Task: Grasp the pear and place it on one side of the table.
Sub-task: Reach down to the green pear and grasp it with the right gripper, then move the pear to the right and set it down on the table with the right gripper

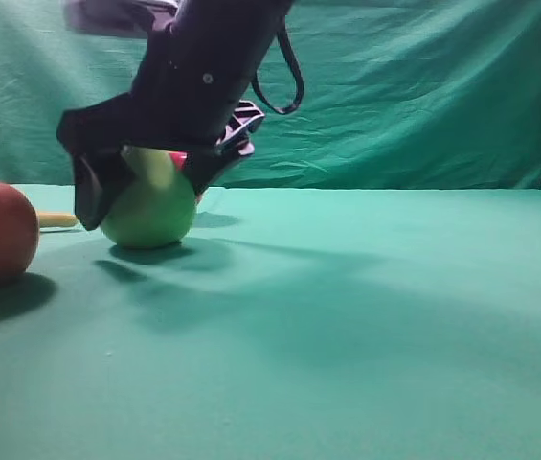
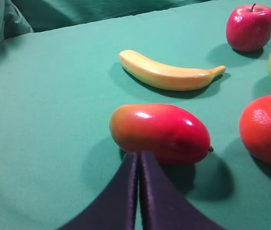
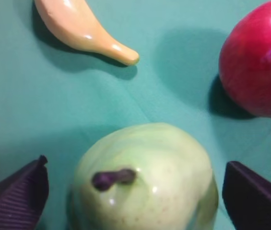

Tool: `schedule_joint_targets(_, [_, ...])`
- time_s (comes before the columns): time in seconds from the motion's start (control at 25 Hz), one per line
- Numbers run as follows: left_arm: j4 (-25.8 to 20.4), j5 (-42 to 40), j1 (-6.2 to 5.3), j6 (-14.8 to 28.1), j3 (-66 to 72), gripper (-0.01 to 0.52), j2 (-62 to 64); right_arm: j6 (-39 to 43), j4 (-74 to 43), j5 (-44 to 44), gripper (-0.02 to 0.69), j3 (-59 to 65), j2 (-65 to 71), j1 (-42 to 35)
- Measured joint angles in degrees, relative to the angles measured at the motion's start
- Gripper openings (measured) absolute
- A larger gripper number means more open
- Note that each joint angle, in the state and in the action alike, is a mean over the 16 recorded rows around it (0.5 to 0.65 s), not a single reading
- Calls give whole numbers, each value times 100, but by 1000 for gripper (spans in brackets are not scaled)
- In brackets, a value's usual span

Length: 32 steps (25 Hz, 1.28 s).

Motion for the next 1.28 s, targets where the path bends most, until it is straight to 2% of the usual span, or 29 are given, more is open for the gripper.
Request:
schedule_joint_targets(0.28, [0, 0, 0, 0, 0, 0, 0, 45, -4, 391, 515, 67, -474, -355])
schedule_joint_targets(0.68, [0, 0, 0, 0, 0, 0, 0, 256, -5, 792, 514, 1592, -2246, -1432])
schedule_joint_targets(1.0, [0, 0, 0, 0, 0, 0, 0, 408, -5, 91, 514, 3384, -2950, -2272])
schedule_joint_targets(1.28, [0, 0, 0, 0, 0, 0, 0, 450, -4, -667, 514, 4058, -2768, -2553])
